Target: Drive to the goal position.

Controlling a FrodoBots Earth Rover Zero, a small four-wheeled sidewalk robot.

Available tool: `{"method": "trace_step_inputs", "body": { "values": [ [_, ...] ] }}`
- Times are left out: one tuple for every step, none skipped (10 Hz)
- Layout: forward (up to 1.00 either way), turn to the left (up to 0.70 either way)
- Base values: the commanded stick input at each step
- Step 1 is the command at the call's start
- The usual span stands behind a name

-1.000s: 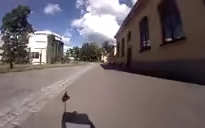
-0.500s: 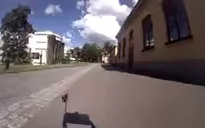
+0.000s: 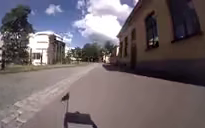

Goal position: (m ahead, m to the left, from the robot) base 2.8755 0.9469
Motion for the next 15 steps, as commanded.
{"method": "trace_step_inputs", "body": {
  "values": [
    [0.85, 0.0],
    [0.85, 0.0],
    [0.85, 0.0],
    [0.85, 0.0],
    [0.85, -0.27],
    [0.85, -0.34],
    [0.85, -0.34],
    [0.85, -0.21],
    [0.85, 0.0],
    [0.85, 0.0],
    [0.85, 0.0],
    [0.85, 0.0],
    [0.85, 0.0],
    [0.85, 0.0],
    [0.85, 0.0]
  ]
}}
